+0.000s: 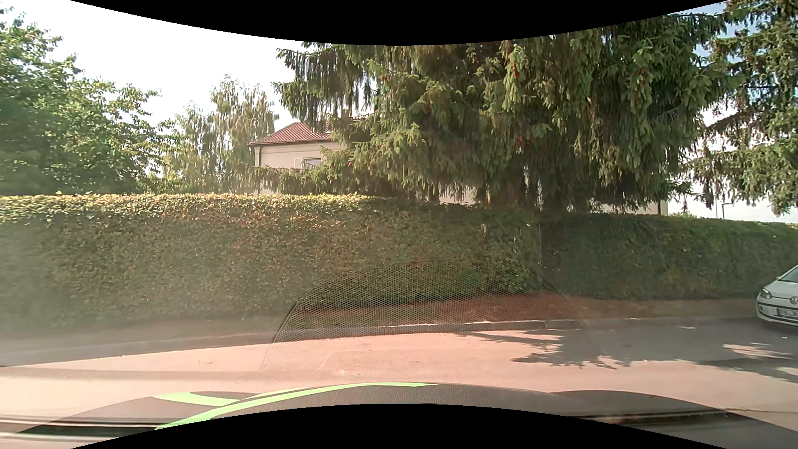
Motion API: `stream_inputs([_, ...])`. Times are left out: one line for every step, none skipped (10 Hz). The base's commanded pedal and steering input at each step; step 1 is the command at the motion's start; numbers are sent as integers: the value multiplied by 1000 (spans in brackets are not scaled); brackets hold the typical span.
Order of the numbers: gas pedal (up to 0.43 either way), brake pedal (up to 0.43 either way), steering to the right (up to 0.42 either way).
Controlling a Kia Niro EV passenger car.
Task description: Follow the waypoints while adhering to traffic rules and regulations
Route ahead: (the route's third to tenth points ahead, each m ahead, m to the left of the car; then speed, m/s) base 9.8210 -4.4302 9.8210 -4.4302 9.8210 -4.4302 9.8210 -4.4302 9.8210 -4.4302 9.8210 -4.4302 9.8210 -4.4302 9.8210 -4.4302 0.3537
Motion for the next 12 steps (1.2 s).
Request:
stream_inputs([0,18,10])
stream_inputs([0,18,12])
stream_inputs([0,12,21])
stream_inputs([0,6,36])
stream_inputs([0,6,57])
stream_inputs([0,0,75])
stream_inputs([0,0,101])
stream_inputs([0,0,129])
stream_inputs([0,0,157])
stream_inputs([0,0,182])
stream_inputs([0,0,225])
stream_inputs([0,0,270])
